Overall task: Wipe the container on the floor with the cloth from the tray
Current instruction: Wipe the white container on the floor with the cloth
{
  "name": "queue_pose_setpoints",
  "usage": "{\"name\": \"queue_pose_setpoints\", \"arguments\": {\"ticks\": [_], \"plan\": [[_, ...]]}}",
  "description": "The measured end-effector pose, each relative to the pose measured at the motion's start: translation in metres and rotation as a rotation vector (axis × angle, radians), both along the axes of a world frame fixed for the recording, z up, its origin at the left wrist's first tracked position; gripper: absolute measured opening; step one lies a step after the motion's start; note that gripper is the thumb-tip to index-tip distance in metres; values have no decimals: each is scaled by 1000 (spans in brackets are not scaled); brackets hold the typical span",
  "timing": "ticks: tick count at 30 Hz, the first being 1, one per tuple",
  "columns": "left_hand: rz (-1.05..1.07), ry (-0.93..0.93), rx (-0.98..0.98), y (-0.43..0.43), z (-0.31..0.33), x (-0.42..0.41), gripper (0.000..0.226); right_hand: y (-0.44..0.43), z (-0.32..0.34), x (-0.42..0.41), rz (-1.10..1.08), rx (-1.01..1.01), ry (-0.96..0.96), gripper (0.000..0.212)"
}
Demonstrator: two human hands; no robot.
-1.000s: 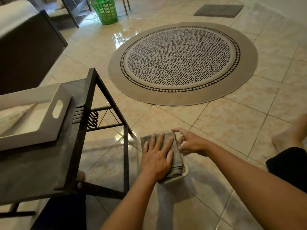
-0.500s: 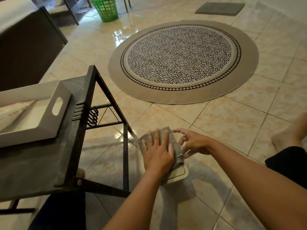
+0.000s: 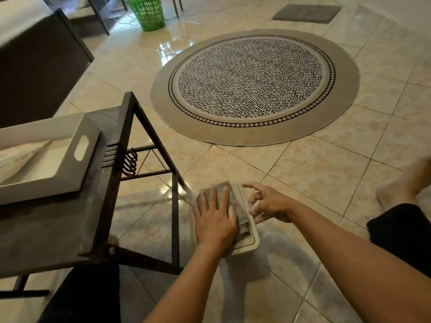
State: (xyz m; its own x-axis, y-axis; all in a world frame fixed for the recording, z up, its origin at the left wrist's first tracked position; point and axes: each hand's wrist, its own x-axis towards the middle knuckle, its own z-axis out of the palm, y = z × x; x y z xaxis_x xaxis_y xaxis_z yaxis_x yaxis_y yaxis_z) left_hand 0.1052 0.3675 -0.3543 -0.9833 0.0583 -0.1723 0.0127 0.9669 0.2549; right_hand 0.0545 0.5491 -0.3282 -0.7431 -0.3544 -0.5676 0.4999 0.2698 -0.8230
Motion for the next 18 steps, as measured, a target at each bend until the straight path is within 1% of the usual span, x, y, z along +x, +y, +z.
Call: {"name": "queue_pose_setpoints", "arguments": {"ticks": [2,5,8,12,16,18], "plan": [[-16,5,17,3,1,23,62,0,-1,0,-10,-12,-6,82],[-116,-2,15,21,5,51,62,1,-4,-1,-13,-15,-21,84],[-146,4,-11,29,5,43,64,1,-3,-1,-11,-5,-21,86],[-68,9,-18,19,-2,36,65,0,-2,1,-18,-18,-13,81],[-137,-32,-6,23,4,54,62,1,-6,1,-21,-22,-10,85],[-150,-15,-8,24,6,45,60,1,-8,1,-22,-29,-16,86]]}}
